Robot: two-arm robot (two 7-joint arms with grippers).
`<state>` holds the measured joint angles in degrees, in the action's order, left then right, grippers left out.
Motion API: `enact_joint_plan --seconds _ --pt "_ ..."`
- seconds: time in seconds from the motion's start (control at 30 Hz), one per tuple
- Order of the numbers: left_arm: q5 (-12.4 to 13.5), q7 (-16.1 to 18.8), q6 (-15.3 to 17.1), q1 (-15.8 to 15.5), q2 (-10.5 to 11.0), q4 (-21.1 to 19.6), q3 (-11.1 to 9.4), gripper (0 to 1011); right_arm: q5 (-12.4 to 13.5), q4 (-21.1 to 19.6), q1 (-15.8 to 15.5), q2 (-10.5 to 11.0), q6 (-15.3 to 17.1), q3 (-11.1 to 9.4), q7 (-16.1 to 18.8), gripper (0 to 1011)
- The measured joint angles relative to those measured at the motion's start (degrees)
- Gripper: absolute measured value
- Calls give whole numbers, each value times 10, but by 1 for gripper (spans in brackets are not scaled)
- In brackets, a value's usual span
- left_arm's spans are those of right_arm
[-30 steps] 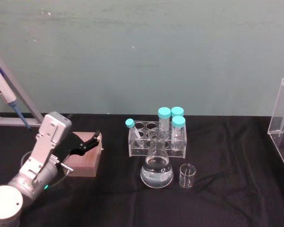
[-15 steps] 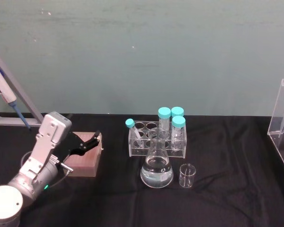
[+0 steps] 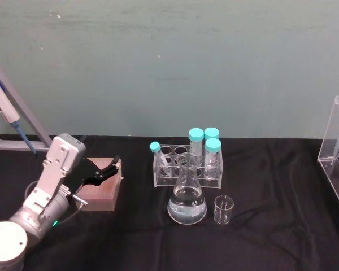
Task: Place the experimental apparatus aside using one hand.
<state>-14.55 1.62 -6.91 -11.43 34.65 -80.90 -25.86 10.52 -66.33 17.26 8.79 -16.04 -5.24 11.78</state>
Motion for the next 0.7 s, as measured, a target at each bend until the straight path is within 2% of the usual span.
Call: enact_joint_plan --seconds 0.7 --pt "0 0 0 0 0 0 0 1000 5 3 2 1 3 0 2 609"
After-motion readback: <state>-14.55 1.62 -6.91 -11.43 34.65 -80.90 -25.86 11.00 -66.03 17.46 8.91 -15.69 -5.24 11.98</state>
